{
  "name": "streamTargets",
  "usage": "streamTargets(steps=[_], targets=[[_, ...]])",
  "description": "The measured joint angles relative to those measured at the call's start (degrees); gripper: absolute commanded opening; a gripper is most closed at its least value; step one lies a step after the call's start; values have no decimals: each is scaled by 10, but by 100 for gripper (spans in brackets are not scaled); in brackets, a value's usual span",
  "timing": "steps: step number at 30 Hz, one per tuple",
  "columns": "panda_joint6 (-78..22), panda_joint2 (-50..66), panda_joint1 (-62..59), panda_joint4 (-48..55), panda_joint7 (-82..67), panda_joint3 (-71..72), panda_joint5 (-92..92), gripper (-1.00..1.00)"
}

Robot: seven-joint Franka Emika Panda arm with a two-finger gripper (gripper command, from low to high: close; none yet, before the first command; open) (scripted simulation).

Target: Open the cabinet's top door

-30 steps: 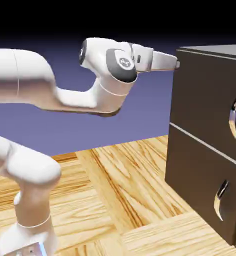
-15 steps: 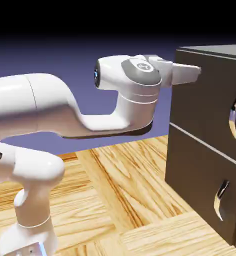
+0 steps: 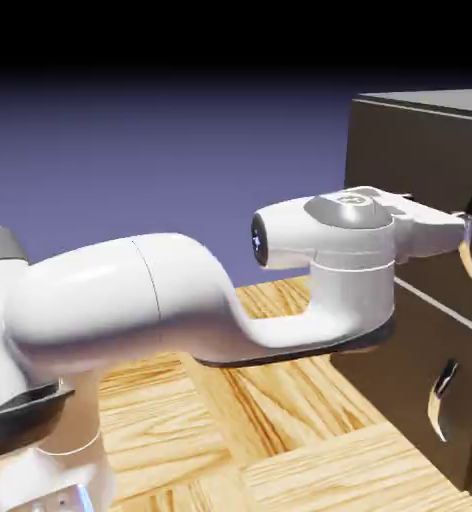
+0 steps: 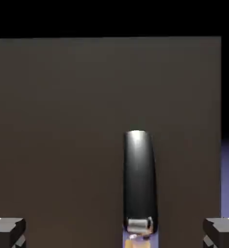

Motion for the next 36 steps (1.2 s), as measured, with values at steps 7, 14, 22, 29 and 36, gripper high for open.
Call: streamTargets(steps=[7, 14, 22, 29, 36], targets=[[-7, 8, 104, 86, 10, -50, -23, -100], [-81, 36, 9, -18, 55, -3, -23, -100], [-165, 123, -157, -148, 182, 104, -23, -100], [-233, 139, -302, -256, 192, 227, 55, -100], [-284, 130, -442, -347, 192, 371, 159, -100]])
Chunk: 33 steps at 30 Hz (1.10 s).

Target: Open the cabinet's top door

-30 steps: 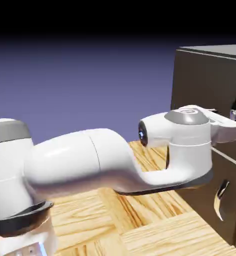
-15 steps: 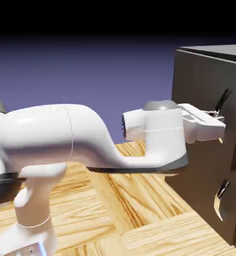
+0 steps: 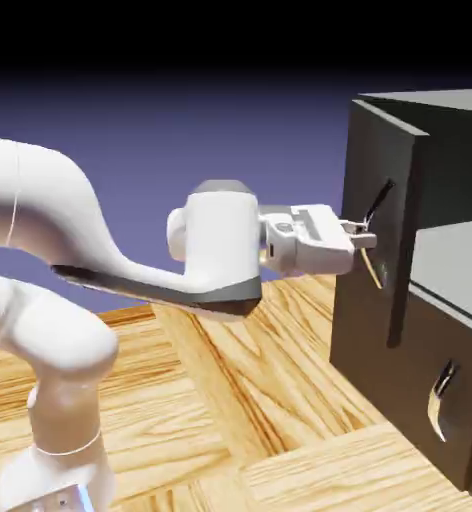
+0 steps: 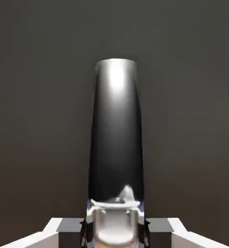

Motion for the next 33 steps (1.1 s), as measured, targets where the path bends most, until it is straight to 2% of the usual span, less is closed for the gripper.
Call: streamTargets(steps=[11, 21, 27, 33], targets=[[-20, -40, -184, -88, 0, 228, 178, -100], [34, -107, -351, -130, -12, 435, 359, -100], [-8, -166, -343, -162, -95, 503, 508, -100], [-93, -208, -299, -179, -165, 580, 658, -100]])
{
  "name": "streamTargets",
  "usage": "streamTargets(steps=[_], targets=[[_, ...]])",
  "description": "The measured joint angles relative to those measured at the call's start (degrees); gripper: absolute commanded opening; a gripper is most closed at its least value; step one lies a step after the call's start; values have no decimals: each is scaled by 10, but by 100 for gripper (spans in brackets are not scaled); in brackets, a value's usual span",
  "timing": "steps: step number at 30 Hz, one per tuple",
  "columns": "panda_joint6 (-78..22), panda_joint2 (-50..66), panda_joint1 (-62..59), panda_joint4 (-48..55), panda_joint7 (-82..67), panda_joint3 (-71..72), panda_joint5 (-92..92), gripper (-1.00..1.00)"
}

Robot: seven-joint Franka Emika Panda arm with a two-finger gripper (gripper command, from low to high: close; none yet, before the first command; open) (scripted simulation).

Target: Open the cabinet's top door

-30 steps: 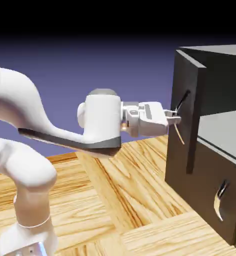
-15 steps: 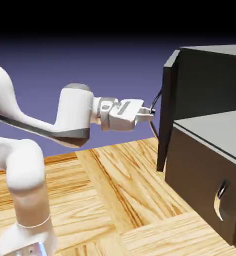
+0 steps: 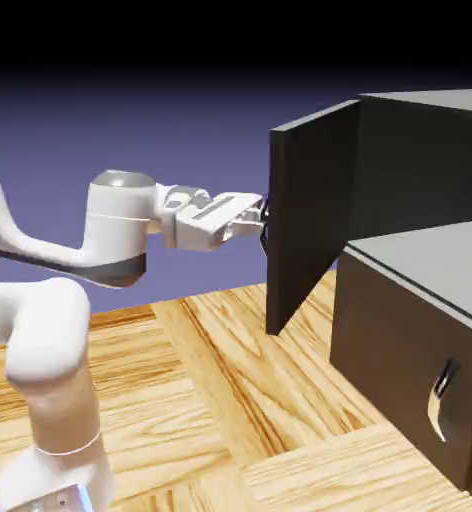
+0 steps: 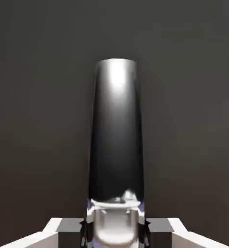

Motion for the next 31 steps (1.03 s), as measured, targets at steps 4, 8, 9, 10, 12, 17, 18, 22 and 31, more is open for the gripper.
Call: streamTargets(steps=[4, 8, 9, 10, 12, 17, 18, 22, 31], targets=[[-79, -9, 36, 5, -31, 67, 100, -100], [-172, 4, 62, 30, -46, 148, 198, -100], [-195, 10, 65, 39, -48, 169, 221, -100], [-219, 17, 66, 50, -49, 189, 243, -100], [-266, 34, 63, 76, -50, 231, 284, -100], [-382, 83, 22, 163, -47, 335, 375, -100], [-405, 93, 8, 184, -46, 355, 390, -100], [-487, 123, -57, 267, -44, 430, 441, -100], [-635, 145, -220, 446, -54, 562, 514, 100]])
